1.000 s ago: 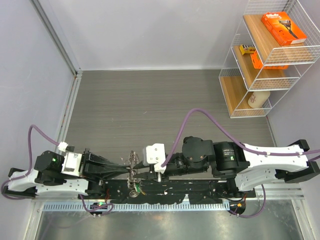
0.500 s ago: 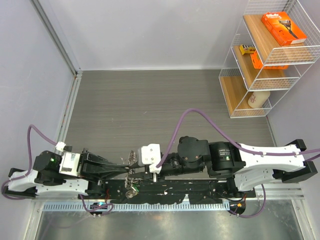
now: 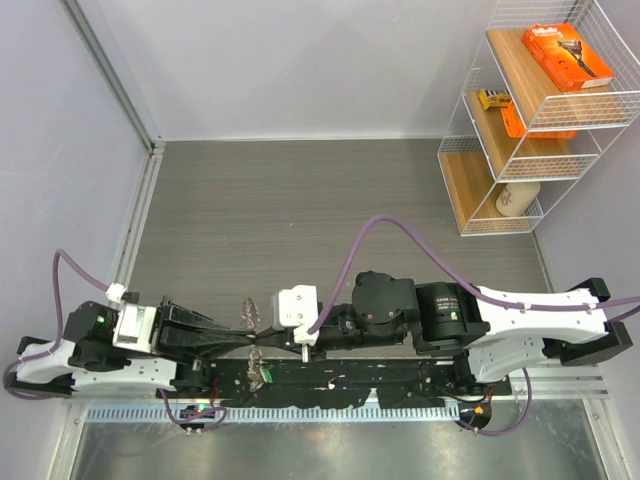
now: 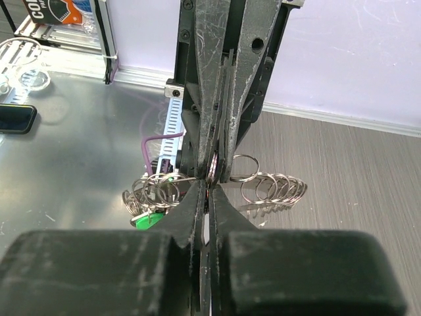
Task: Put the keys on the keyring
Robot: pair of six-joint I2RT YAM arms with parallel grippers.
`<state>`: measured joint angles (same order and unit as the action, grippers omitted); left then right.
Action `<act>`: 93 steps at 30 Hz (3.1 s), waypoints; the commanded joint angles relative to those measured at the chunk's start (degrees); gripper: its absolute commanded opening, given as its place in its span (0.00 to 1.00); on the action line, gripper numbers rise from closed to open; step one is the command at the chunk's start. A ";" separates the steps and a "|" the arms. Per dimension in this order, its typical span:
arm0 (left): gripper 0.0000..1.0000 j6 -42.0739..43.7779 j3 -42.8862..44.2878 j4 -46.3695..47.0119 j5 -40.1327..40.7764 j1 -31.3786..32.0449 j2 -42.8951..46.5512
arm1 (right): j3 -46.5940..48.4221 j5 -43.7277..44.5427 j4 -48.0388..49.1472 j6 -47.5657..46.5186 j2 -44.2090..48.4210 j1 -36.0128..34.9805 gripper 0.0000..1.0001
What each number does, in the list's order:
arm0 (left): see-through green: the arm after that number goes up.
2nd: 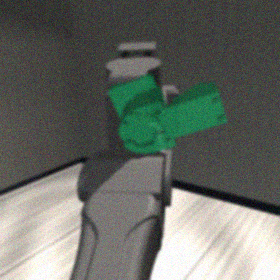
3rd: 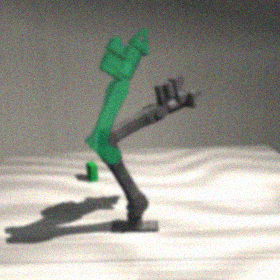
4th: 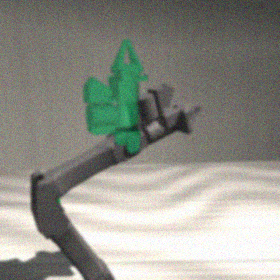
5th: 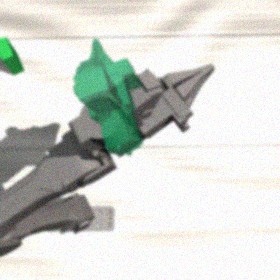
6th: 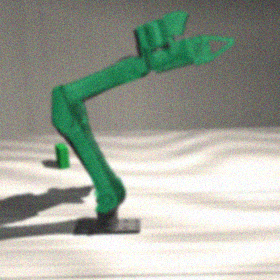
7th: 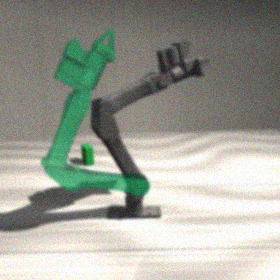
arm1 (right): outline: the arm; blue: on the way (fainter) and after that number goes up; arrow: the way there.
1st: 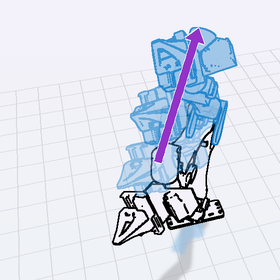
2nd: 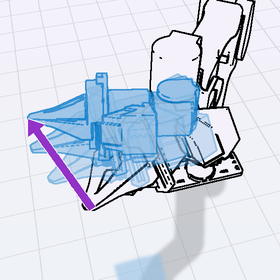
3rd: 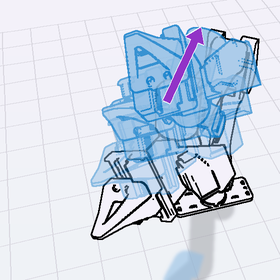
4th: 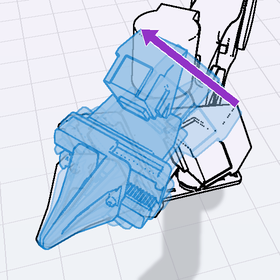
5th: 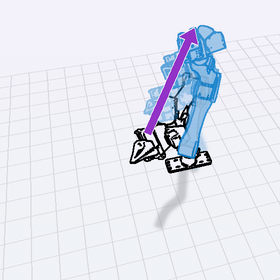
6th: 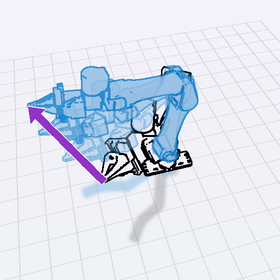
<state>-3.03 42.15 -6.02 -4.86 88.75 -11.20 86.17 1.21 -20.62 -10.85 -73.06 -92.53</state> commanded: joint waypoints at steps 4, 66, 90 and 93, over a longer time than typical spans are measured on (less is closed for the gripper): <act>0.00 -1.54 0.39 4.27 -1.03 0.02 0.30 | 3.04 0.72 1.03 -1.71 -0.42 -0.81 0.05; 0.30 -13.50 17.53 -37.75 -6.47 0.02 -16.57 | 5.32 -7.45 -16.56 17.79 -5.87 -0.46 0.05; 0.03 -13.15 17.26 -40.03 -6.21 0.02 -19.56 | 5.85 -6.14 -14.80 17.36 -4.82 -0.46 0.05; 0.00 -12.62 16.48 -39.25 -7.00 0.02 -19.12 | 5.50 -5.78 -13.84 17.27 -4.55 -0.46 0.05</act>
<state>-17.15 58.06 -45.39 -11.18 88.75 -29.39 88.92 -5.19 -40.40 6.22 -80.23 -92.92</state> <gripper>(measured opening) 0.026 0.073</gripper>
